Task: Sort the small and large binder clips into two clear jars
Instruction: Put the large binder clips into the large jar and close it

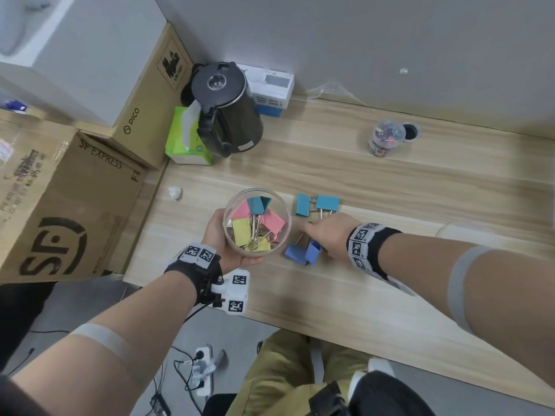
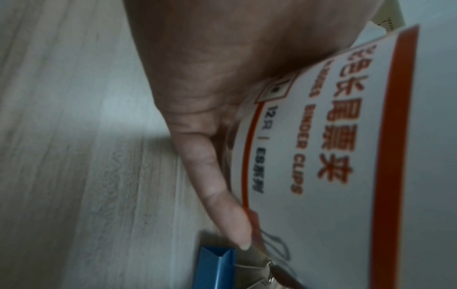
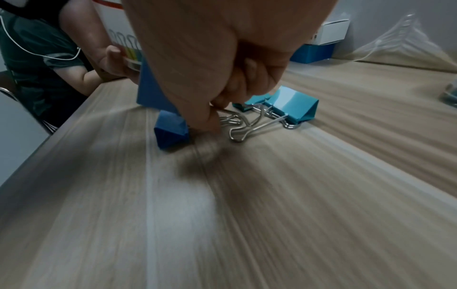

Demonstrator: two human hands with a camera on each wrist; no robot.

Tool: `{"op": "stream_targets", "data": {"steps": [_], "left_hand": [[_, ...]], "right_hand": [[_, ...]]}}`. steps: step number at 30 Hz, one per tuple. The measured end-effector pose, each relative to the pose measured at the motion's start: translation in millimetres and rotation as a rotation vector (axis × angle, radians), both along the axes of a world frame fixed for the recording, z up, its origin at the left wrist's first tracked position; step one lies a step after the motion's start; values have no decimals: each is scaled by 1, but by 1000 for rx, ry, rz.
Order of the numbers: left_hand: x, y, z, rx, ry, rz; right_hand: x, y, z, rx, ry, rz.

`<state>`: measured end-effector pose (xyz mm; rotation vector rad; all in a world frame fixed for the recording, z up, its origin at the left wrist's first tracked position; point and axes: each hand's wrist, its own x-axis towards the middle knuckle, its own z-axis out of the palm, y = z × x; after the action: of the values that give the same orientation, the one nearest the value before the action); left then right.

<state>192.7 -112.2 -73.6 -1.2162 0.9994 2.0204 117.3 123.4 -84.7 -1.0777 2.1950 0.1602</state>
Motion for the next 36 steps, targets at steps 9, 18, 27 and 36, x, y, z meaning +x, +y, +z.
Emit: {"op": "stream_targets", "data": {"steps": [9, 18, 27, 36], "left_hand": [[4, -9, -5, -50, -30, -16], [-3, -5, 4, -79, -20, -27], [-26, 16, 22, -129, 15, -40], [-41, 47, 32, -107, -20, -67]], "right_hand": [[8, -27, -7, 117, 9, 70], [-7, -1, 11, -40, -19, -121], [-49, 19, 87, -467, 80, -408], [-26, -43, 116, -218, 187, -9]]}}
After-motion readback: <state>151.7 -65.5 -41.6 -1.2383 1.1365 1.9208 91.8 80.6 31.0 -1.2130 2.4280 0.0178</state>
